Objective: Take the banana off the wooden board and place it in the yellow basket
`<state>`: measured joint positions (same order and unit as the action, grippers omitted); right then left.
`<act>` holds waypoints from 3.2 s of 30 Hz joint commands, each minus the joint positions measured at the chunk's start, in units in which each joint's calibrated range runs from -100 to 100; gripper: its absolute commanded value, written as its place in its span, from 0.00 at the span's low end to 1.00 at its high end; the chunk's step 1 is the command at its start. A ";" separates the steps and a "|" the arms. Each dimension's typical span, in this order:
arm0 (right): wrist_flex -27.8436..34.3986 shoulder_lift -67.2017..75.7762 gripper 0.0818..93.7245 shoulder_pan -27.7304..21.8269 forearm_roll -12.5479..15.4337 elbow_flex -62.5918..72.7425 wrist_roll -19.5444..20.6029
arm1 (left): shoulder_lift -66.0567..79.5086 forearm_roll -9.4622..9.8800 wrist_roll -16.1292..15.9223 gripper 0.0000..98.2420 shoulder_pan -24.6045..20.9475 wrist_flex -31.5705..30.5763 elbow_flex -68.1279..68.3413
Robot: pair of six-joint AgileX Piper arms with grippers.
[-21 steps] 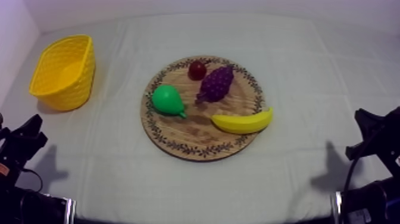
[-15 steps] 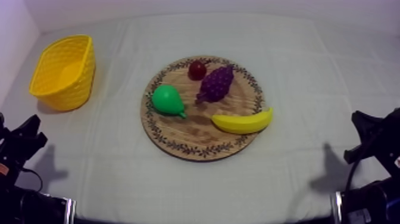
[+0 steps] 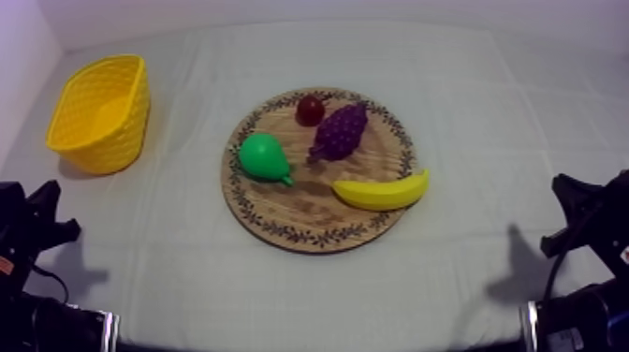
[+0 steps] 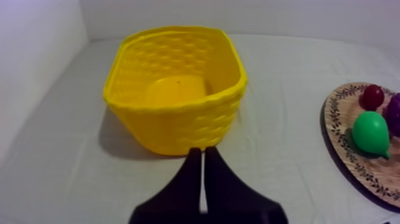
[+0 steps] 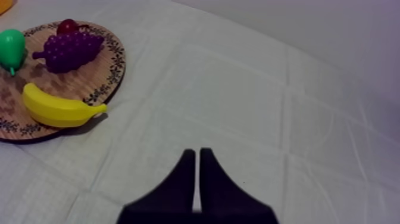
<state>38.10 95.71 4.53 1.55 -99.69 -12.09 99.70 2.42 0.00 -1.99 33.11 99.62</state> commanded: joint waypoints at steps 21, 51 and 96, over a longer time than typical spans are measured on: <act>0.04 0.04 0.00 -0.01 -0.06 0.03 0.01 | -34.93 -1.35 -13.48 0.00 11.57 -1.49 -35.51; 0.04 0.04 0.00 -0.01 -0.06 0.03 0.01 | -91.62 -2.89 -20.95 0.02 36.61 23.73 -84.63; 0.04 0.04 0.00 -0.01 -0.06 0.03 0.01 | -99.89 -3.01 -7.55 0.76 41.67 19.71 -76.55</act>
<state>38.11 95.71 4.53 1.47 -99.69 -12.11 -0.04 -0.55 -7.52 39.66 53.07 23.03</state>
